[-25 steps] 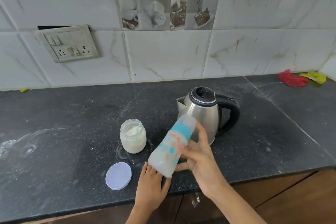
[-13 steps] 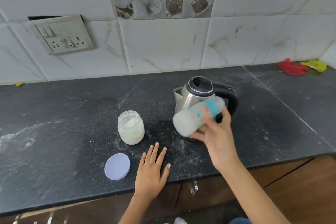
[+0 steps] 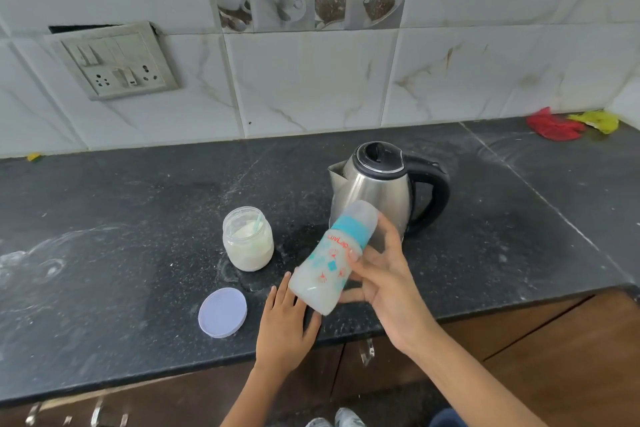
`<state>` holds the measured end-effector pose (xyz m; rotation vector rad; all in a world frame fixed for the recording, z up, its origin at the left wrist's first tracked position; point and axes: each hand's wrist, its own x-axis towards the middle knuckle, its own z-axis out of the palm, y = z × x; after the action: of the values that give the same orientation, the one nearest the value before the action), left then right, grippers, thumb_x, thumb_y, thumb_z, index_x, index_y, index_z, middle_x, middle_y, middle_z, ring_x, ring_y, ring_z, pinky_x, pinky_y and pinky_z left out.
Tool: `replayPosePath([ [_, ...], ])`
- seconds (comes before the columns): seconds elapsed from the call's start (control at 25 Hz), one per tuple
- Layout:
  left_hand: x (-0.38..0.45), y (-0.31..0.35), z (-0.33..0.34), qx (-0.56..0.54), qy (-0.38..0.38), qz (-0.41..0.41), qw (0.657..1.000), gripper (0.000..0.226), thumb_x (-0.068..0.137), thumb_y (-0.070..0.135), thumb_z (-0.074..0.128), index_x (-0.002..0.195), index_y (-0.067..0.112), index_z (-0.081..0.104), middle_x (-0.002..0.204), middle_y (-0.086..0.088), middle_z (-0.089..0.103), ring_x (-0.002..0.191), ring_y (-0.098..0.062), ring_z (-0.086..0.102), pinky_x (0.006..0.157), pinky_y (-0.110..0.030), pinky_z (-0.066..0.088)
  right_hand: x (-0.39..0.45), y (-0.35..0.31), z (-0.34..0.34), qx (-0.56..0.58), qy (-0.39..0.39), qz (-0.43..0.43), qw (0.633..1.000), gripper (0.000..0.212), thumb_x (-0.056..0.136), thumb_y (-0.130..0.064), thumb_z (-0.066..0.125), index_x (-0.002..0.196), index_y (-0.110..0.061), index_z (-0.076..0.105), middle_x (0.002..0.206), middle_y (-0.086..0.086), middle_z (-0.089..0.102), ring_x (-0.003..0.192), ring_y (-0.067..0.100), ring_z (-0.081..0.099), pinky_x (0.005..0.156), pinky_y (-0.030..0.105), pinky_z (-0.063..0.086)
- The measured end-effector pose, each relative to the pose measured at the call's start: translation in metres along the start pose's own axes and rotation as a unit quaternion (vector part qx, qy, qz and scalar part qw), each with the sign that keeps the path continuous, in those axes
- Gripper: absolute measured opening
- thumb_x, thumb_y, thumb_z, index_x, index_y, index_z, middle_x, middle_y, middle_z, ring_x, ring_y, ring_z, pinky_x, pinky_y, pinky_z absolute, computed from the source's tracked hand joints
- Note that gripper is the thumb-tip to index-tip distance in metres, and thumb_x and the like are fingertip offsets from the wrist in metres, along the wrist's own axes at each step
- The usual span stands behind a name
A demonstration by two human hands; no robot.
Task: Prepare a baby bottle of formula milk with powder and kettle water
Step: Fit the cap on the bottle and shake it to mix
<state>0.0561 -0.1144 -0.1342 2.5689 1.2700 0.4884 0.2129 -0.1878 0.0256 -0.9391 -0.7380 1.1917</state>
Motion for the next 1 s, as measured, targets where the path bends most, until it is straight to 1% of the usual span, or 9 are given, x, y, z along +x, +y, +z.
replayPosePath([
  [0.16,0.002,0.001,0.0,0.012,0.005,-0.015,1.0,0.052,0.096,0.046,0.038,0.143,0.024,0.042,0.157,-0.002,0.025,0.146,-0.022,0.022,0.117,-0.042,0.02,0.012,-0.021,-0.015,0.041,0.062,-0.046,0.996,0.07,0.084,-0.015,0.068,0.14,-0.042,0.035,0.112,-0.002,0.073,0.108,0.03,0.069,0.071,0.046,0.061],
  [0.24,0.002,0.002,0.0,0.013,0.001,-0.01,1.0,0.051,0.096,0.045,0.04,0.141,0.021,0.045,0.154,-0.004,0.032,0.144,-0.025,0.028,0.117,-0.043,0.022,0.008,-0.018,-0.01,0.009,0.03,-0.015,0.999,0.069,0.082,-0.018,0.071,0.138,-0.041,0.038,0.114,0.0,0.072,0.108,0.029,0.069,0.071,0.044,0.061],
  [0.32,0.002,0.001,-0.002,0.008,-0.007,-0.002,1.0,0.051,0.096,0.044,0.041,0.141,0.02,0.044,0.151,-0.004,0.039,0.142,-0.024,0.032,0.118,-0.043,0.024,-0.001,-0.004,-0.005,-0.005,0.015,0.041,0.999,0.063,0.08,-0.02,0.074,0.135,-0.031,0.045,0.117,0.005,0.072,0.107,0.027,0.07,0.072,0.04,0.061],
  [0.4,0.002,0.0,-0.002,0.009,-0.005,-0.005,1.0,0.052,0.096,0.045,0.04,0.142,0.021,0.043,0.152,-0.003,0.038,0.143,-0.022,0.03,0.119,-0.041,0.021,-0.003,-0.001,-0.005,0.019,0.031,0.065,0.997,0.049,0.077,-0.019,0.073,0.124,-0.023,0.06,0.113,0.007,0.074,0.104,0.024,0.071,0.071,0.035,0.061],
  [0.48,0.001,0.002,-0.003,0.014,-0.007,-0.01,1.0,0.053,0.097,0.047,0.035,0.144,0.023,0.04,0.156,-0.002,0.03,0.146,-0.021,0.022,0.119,-0.039,0.017,0.0,-0.005,-0.01,0.069,0.049,0.078,0.993,0.026,0.076,-0.018,0.07,0.1,-0.024,0.077,0.103,0.004,0.077,0.099,0.019,0.073,0.071,0.033,0.061],
  [0.56,0.001,0.002,-0.002,0.014,-0.014,-0.012,1.0,0.054,0.098,0.049,0.032,0.147,0.026,0.034,0.159,0.0,0.018,0.148,-0.019,0.013,0.12,-0.038,0.012,0.003,-0.006,-0.01,0.109,0.073,0.102,0.986,0.016,0.074,-0.022,0.07,0.086,-0.025,0.081,0.091,0.001,0.078,0.089,0.016,0.075,0.069,0.034,0.061],
  [0.72,0.001,0.0,-0.003,0.017,-0.017,-0.017,1.0,0.056,0.098,0.052,0.029,0.149,0.029,0.029,0.16,0.003,0.01,0.149,-0.017,0.008,0.119,-0.035,0.006,0.006,-0.002,-0.012,0.107,0.09,0.15,0.979,0.036,0.076,-0.028,0.07,0.11,-0.018,0.063,0.095,0.008,0.078,0.091,0.022,0.075,0.073,0.039,0.058],
  [0.84,0.001,0.0,-0.004,0.013,-0.017,-0.016,1.0,0.057,0.097,0.052,0.027,0.149,0.029,0.027,0.16,0.002,0.009,0.149,-0.017,0.006,0.12,-0.035,0.005,0.004,-0.001,-0.018,0.117,0.076,0.18,0.974,0.034,0.084,-0.02,0.062,0.117,-0.015,0.059,0.092,0.01,0.077,0.091,0.026,0.073,0.08,0.044,0.058],
  [1.0,0.002,0.0,-0.003,0.013,-0.019,-0.014,1.0,0.057,0.097,0.053,0.025,0.149,0.029,0.027,0.16,0.003,0.007,0.149,-0.017,0.006,0.122,-0.037,0.008,0.0,-0.007,-0.02,-0.019,0.042,0.157,0.986,0.064,0.075,-0.015,0.073,0.133,-0.026,0.048,0.102,0.003,0.076,0.099,0.022,0.073,0.069,0.038,0.061],
])
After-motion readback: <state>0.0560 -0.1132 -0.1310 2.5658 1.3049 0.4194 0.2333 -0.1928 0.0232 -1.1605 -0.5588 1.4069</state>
